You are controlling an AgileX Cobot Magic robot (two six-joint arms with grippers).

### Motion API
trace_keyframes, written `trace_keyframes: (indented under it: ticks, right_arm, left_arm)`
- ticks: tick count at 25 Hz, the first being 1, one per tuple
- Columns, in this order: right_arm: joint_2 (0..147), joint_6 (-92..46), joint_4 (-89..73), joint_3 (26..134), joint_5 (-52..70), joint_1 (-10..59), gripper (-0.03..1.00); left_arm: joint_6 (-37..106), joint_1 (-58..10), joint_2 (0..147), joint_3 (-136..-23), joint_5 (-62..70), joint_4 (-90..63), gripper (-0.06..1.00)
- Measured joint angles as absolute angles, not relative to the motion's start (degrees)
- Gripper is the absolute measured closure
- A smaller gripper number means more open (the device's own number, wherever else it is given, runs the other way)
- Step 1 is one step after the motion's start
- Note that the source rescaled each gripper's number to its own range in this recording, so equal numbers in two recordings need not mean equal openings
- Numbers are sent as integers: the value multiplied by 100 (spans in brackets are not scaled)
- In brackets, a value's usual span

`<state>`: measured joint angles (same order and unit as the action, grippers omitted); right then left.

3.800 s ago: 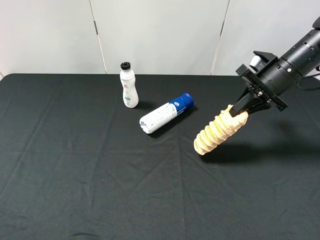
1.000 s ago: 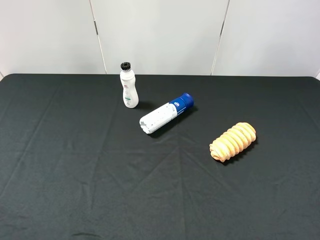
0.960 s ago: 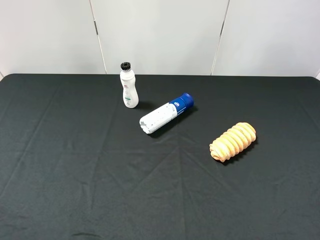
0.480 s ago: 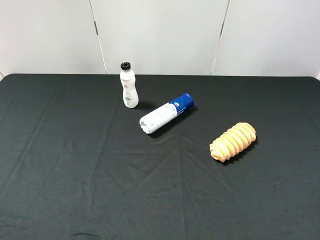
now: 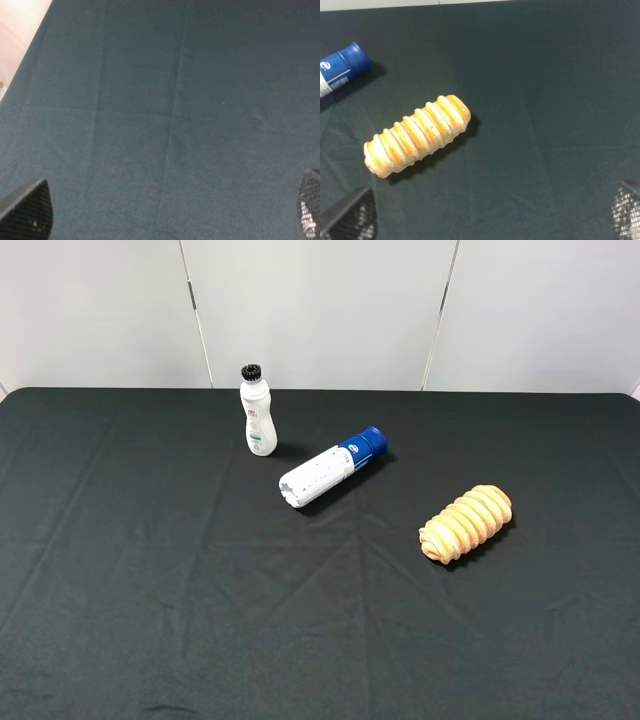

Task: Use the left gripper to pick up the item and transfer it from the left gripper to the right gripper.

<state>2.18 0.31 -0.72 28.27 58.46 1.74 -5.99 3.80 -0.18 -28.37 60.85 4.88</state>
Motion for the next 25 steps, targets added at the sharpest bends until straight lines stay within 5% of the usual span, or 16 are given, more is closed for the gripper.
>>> trace_keyframes:
  ticks: [25]
  right_arm:
    - [-24, 54, -65, 2827, 5853, -222, -3]
  left_arm:
    - [-599, 380, -18, -2837, 6085, 488, -3]
